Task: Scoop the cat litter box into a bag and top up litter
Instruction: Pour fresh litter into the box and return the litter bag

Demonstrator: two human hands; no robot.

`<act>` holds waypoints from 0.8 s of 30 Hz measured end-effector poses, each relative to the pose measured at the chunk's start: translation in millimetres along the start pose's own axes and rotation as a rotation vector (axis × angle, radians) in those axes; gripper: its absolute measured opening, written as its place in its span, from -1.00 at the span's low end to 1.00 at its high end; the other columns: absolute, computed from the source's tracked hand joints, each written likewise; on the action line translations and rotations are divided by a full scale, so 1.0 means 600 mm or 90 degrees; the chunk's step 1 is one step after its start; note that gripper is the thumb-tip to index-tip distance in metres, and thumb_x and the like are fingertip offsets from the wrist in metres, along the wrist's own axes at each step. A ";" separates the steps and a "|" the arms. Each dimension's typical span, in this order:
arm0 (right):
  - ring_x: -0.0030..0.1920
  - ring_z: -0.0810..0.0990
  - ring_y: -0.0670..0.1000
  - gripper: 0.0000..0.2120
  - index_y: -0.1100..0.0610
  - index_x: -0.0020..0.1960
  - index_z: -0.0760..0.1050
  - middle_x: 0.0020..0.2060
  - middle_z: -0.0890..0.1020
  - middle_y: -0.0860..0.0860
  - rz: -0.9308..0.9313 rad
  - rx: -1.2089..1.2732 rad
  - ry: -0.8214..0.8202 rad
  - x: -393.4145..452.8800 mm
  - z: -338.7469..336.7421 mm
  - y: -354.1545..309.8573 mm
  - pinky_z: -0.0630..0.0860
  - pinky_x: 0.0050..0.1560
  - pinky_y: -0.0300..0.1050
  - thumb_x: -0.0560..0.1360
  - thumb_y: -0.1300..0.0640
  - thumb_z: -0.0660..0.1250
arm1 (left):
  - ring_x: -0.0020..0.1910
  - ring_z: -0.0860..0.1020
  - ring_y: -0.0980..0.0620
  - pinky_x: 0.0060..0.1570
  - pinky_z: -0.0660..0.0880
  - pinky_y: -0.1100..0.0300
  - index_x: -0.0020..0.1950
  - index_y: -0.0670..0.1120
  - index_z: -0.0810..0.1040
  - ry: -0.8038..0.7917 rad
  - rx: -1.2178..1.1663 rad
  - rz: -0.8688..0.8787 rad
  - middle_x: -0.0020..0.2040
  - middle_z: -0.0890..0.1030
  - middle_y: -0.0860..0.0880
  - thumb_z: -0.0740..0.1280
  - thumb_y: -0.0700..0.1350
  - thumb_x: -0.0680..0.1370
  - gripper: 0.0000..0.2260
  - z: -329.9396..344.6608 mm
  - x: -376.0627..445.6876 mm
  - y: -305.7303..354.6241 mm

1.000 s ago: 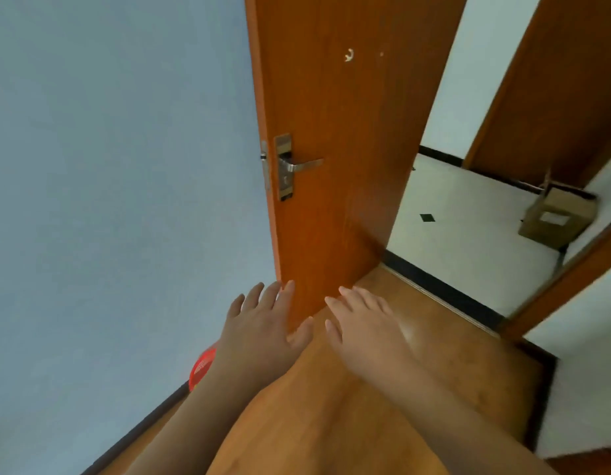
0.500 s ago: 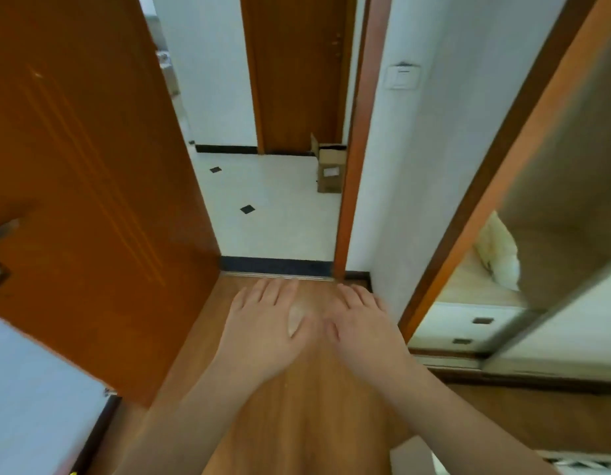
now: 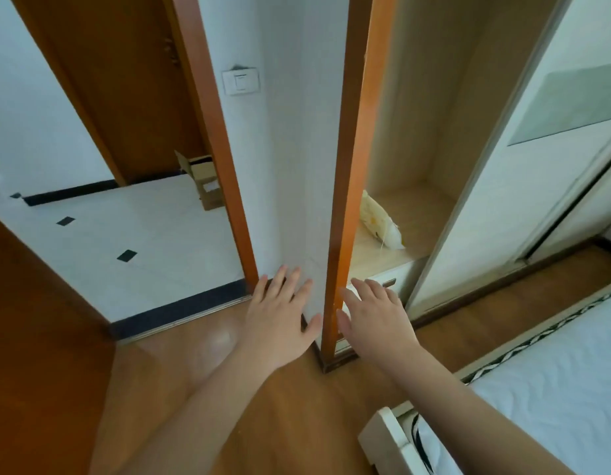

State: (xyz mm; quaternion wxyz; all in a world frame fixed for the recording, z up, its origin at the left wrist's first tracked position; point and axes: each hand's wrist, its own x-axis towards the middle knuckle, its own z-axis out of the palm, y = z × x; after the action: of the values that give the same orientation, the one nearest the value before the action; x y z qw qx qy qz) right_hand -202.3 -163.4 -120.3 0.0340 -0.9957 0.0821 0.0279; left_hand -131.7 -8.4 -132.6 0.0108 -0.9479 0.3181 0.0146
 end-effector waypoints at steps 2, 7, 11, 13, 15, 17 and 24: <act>0.51 0.14 0.11 -0.53 -0.02 0.48 0.19 0.50 0.23 0.03 0.038 -0.004 -0.004 0.014 -0.002 0.008 0.09 0.47 0.09 0.63 -0.16 -0.04 | 0.58 -0.19 -0.04 0.54 -0.10 -0.13 0.60 0.12 -0.07 0.006 -0.005 0.048 0.62 -0.10 0.03 -0.38 0.40 0.47 -0.25 0.004 0.034 -0.004; 0.53 0.07 0.11 -0.50 -0.05 0.51 0.10 0.53 0.14 0.01 0.141 0.015 -0.009 0.049 -0.005 0.032 0.04 0.49 0.10 0.62 -0.18 -0.05 | 0.58 -0.18 -0.02 0.51 -0.20 -0.03 0.60 0.11 -0.08 0.026 -0.010 0.159 0.62 -0.11 0.04 -0.12 0.36 0.57 -0.35 -0.010 0.115 -0.010; 0.53 0.07 0.09 -0.49 -0.05 0.53 0.08 0.53 0.15 0.00 0.188 0.034 0.014 0.057 -0.007 0.063 0.06 0.51 0.09 0.62 -0.16 -0.02 | 0.58 -0.17 -0.04 0.40 -0.28 0.04 0.61 0.09 -0.05 0.033 -0.008 0.213 0.62 -0.09 0.02 -0.07 0.32 0.60 -0.38 -0.015 0.175 0.007; 0.52 0.09 0.09 -0.49 -0.04 0.53 0.09 0.52 0.17 0.01 0.202 0.029 0.026 0.067 -0.009 0.084 0.08 0.51 0.09 0.62 -0.14 -0.02 | 0.59 -0.15 -0.06 0.39 -0.27 0.04 0.61 0.08 -0.03 0.041 -0.010 0.235 0.62 -0.06 0.01 -0.04 0.30 0.61 -0.39 -0.018 0.211 0.023; 0.51 0.12 0.09 -0.50 -0.03 0.52 0.11 0.51 0.19 0.03 0.207 0.027 0.040 0.080 -0.010 0.107 0.10 0.50 0.08 0.62 -0.12 -0.01 | 0.59 -0.12 -0.08 0.43 -0.22 0.03 0.60 0.07 0.00 0.046 -0.015 0.255 0.62 -0.01 0.00 -0.01 0.28 0.62 -0.40 -0.019 0.247 0.038; 0.51 0.14 0.10 -0.51 -0.01 0.51 0.14 0.50 0.22 0.04 0.208 0.028 0.051 0.096 -0.008 0.132 0.13 0.49 0.08 0.61 -0.11 0.00 | 0.59 -0.10 -0.08 0.47 -0.15 0.01 0.60 0.05 0.02 0.058 -0.015 0.263 0.62 0.03 -0.01 0.01 0.25 0.62 -0.41 -0.020 0.280 0.050; 0.47 0.22 0.13 -0.50 0.03 0.49 0.18 0.47 0.28 0.08 0.178 -0.002 0.076 0.172 -0.010 0.237 0.19 0.44 0.09 0.60 -0.10 0.06 | 0.59 -0.09 -0.06 0.51 -0.12 0.00 0.60 0.00 0.03 0.072 0.000 0.249 0.61 0.04 -0.03 0.03 0.19 0.64 -0.43 -0.030 0.385 0.123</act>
State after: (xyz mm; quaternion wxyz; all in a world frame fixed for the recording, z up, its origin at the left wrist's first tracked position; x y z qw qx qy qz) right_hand -123.8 -320.3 -129.6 0.0236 -0.9744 0.2221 -0.0267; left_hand 8.1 -207.0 -123.3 -0.0100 -0.8674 0.4962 -0.0370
